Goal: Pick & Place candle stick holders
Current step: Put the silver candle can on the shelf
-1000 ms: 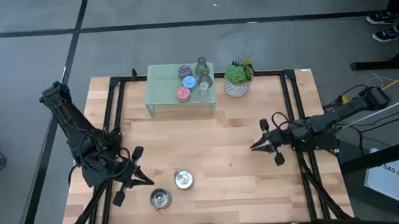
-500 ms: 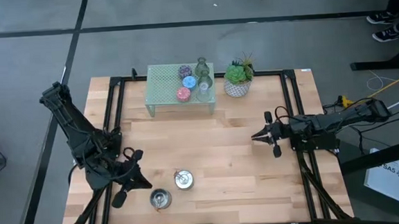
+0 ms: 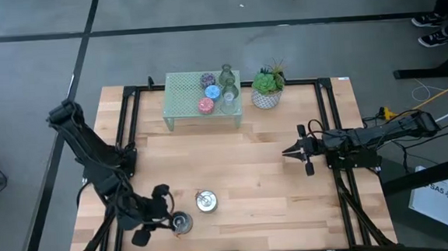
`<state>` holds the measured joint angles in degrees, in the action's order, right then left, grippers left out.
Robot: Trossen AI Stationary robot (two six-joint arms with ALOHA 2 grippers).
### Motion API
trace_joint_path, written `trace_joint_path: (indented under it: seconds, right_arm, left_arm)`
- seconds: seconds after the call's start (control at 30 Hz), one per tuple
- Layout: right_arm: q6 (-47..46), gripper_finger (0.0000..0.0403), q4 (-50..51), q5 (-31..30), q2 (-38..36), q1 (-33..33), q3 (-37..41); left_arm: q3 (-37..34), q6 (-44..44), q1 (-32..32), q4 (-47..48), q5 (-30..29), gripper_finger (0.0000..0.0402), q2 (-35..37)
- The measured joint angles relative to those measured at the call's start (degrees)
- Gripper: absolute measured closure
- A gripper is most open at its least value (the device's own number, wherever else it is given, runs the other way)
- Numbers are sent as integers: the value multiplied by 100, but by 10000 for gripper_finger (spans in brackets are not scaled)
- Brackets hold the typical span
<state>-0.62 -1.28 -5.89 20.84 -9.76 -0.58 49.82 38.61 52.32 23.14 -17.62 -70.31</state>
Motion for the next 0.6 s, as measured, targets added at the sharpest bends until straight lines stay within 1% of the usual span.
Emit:
trace_joint_path:
  seconds: [0.07,0.3,0.43,0.6]
  right_arm:
    - [0,359,-2,6,0,0,0]
    - [2,359,-6,7,2,0,-2]
    - [0,359,-11,7,2,0,-2]
    - [0,359,-11,7,2,0,-2]
  left_arm:
    - [0,-163,33,4,126,281,-90]
    - [0,-920,297,6,220,253,-392]
    - [0,-1375,452,62,226,248,-659]
    - [0,-1841,552,87,102,253,-1111]
